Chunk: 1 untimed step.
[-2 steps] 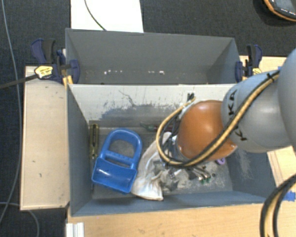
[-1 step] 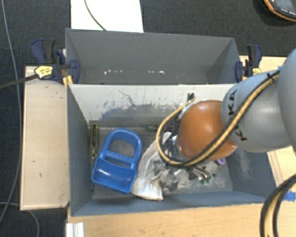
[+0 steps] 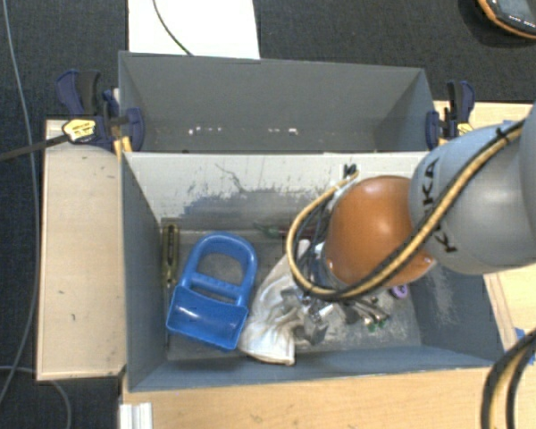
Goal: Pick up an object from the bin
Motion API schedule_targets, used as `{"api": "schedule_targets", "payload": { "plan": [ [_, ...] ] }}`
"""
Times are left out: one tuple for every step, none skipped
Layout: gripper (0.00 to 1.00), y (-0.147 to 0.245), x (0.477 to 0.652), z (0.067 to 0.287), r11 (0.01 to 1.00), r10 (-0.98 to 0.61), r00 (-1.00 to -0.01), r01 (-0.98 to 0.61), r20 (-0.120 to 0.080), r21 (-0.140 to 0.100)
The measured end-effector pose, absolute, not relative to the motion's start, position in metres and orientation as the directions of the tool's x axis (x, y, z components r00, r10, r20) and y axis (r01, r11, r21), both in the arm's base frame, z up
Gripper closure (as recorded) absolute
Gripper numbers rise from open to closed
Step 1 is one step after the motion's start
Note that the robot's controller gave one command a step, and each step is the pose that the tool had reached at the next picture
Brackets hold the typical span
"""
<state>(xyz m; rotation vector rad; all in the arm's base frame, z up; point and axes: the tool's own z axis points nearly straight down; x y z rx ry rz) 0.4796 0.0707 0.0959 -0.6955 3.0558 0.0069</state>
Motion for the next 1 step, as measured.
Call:
{"api": "schedule_targets", "payload": {
  "plan": [
    [1.00,0.0710,0.4819,0.1234,0.902,-0.432,-0.902,-0.432,-0.017,0.000]
  ]
}}
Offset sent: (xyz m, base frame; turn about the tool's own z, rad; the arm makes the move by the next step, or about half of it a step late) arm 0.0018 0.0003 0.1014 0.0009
